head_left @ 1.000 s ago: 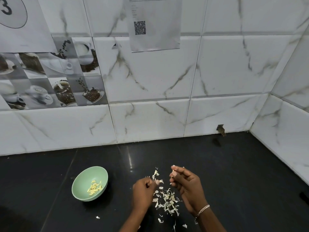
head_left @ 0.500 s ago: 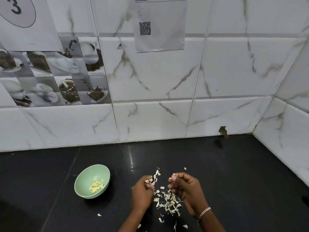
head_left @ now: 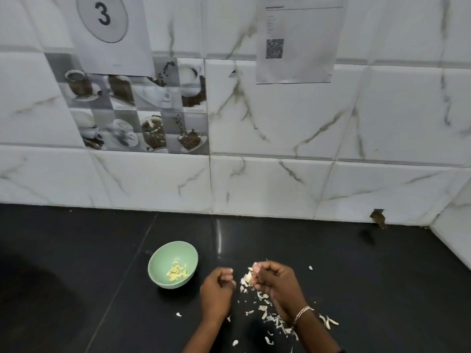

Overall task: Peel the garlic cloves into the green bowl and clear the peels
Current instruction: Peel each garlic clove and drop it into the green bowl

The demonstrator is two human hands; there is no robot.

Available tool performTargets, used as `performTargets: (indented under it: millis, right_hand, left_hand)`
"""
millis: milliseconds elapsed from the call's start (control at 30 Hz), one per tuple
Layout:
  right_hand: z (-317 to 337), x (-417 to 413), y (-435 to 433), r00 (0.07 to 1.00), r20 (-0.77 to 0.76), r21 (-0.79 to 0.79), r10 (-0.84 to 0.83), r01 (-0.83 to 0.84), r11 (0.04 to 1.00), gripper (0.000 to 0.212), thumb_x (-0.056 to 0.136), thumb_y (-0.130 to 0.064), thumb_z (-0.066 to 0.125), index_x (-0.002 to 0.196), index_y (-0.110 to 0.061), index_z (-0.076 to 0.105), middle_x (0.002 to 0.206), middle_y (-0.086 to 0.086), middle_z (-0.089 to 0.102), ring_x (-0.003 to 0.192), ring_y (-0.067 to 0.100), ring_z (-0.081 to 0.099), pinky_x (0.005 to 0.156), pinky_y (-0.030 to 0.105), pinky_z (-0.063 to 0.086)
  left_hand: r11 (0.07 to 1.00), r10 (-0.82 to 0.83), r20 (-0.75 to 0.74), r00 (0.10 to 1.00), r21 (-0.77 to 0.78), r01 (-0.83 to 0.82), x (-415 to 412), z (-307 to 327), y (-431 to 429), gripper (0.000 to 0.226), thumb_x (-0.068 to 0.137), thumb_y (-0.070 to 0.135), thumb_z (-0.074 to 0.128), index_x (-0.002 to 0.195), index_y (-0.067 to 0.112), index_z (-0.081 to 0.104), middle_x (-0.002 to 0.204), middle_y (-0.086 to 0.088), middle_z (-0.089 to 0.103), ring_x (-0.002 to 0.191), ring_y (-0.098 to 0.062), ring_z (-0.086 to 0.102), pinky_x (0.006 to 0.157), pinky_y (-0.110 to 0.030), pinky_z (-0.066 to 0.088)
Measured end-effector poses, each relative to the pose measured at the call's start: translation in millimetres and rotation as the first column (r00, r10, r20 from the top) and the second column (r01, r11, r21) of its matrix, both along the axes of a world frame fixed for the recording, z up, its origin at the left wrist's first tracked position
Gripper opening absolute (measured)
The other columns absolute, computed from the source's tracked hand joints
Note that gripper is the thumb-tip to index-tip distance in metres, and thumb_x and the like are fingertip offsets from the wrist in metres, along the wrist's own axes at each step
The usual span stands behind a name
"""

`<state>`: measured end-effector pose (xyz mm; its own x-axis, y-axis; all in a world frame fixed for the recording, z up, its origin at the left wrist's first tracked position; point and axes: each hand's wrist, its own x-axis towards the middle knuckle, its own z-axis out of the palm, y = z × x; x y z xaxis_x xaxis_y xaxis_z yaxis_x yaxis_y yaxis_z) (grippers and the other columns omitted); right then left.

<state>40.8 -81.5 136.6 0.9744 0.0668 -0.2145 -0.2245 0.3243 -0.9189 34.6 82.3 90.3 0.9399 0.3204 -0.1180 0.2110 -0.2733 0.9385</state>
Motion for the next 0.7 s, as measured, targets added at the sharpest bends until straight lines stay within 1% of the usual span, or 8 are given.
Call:
performTargets:
  millis: [33, 67, 167, 267, 367, 467, 567, 700]
  right_hand:
    - [0, 7, 11, 1.0, -0.008, -0.013, 0.027, -0.028, 1.0, 0.012, 0.087, 0.004, 0.069, 0.095, 0.013, 0.067, 0.079, 0.023, 0.067, 0.069, 0.025, 0.067, 0.063, 0.028, 0.055]
    - [0, 14, 21, 0.998, -0.016, -0.032, 0.053, -0.054, 0.998, 0.012, 0.088, 0.007, 0.067, 0.098, 0.013, 0.067, 0.081, 0.023, 0.069, 0.072, 0.026, 0.068, 0.065, 0.029, 0.055]
    - [-3, 38, 56, 0.991, -0.032, -0.1, 0.133, -0.135, 0.986, 0.012, 0.086, 0.009, 0.067, 0.099, 0.009, 0.069, 0.083, 0.021, 0.071, 0.072, 0.026, 0.069, 0.064, 0.027, 0.056]
    - [-8, 60, 98, 0.979, -0.044, -0.177, 0.2, -0.205, 0.963, 0.007, 0.087, 0.006, 0.069, 0.093, 0.006, 0.07, 0.077, 0.018, 0.071, 0.063, 0.021, 0.067, 0.058, 0.024, 0.055]
    - [-16, 80, 135, 0.962, -0.06, -0.301, 0.266, -0.271, 0.914, 0.008, 0.09, 0.002, 0.068, 0.094, 0.008, 0.071, 0.071, 0.015, 0.069, 0.057, 0.018, 0.065, 0.055, 0.024, 0.056]
    - [-25, 97, 162, 0.945, -0.074, -0.404, 0.32, -0.322, 0.856, 0.011, 0.09, 0.007, 0.059, 0.086, 0.004, 0.069, 0.069, 0.015, 0.067, 0.054, 0.017, 0.065, 0.056, 0.025, 0.056]
    - [-32, 107, 181, 0.927, -0.09, -0.495, 0.364, -0.359, 0.791, 0.011, 0.085, 0.006, 0.063, 0.08, -0.001, 0.07, 0.071, 0.015, 0.069, 0.054, 0.016, 0.065, 0.055, 0.025, 0.056]
    - [-38, 116, 198, 0.913, -0.12, -0.599, 0.389, -0.379, 0.705, 0.016, 0.079, 0.006, 0.072, 0.073, -0.008, 0.067, 0.071, 0.01, 0.071, 0.05, 0.014, 0.062, 0.051, 0.023, 0.055]
  left_hand:
    - [0.999, 0.006, -0.017, 1.0, -0.034, -0.007, -1, -1, 8, 0.026, 0.082, -0.005, 0.068, 0.089, 0.02, 0.071, 0.071, 0.004, 0.075, 0.069, -0.011, 0.072, 0.075, -0.028, 0.057]
    - [0.999, -0.002, -0.024, 1.0, -0.042, 0.001, -3, -1, 13, 0.03, 0.081, -0.008, 0.067, 0.09, 0.02, 0.072, 0.071, 0.004, 0.075, 0.069, -0.01, 0.072, 0.077, -0.03, 0.058]
    - [0.999, 0.02, -0.04, 0.999, -0.04, -0.021, -11, -7, 26, 0.018, 0.08, 0.001, 0.076, 0.084, 0.018, 0.078, 0.071, 0.008, 0.075, 0.067, 0.0, 0.069, 0.071, -0.022, 0.053]
    - [0.983, 0.039, -0.087, 0.995, -0.177, -0.054, -17, -16, 35, 0.024, 0.086, -0.004, 0.066, 0.095, 0.017, 0.075, 0.07, -0.007, 0.075, 0.06, -0.013, 0.07, 0.062, -0.026, 0.056]
    - [0.977, 0.031, -0.124, 0.992, -0.205, -0.056, -19, -22, 39, 0.033, 0.086, -0.008, 0.055, 0.086, 0.017, 0.077, 0.073, -0.004, 0.076, 0.062, -0.012, 0.069, 0.061, -0.027, 0.054]
    - [0.937, 0.009, -0.159, 0.987, -0.345, -0.064, -16, -22, 41, 0.032, 0.088, -0.01, 0.047, 0.103, 0.009, 0.068, 0.076, -0.011, 0.076, 0.063, -0.019, 0.07, 0.058, -0.025, 0.05]
    - [0.905, 0.04, -0.152, 0.988, -0.414, -0.1, -14, -23, 45, 0.019, 0.094, -0.002, 0.052, 0.096, 0.003, 0.07, 0.077, -0.016, 0.074, 0.061, -0.019, 0.067, 0.057, -0.025, 0.048]
    - [0.882, 0.029, -0.118, 0.993, -0.464, -0.081, -12, -18, 49, 0.018, 0.096, -0.003, 0.053, 0.089, 0.0, 0.069, 0.067, -0.007, 0.069, 0.055, -0.014, 0.062, 0.053, -0.021, 0.045]
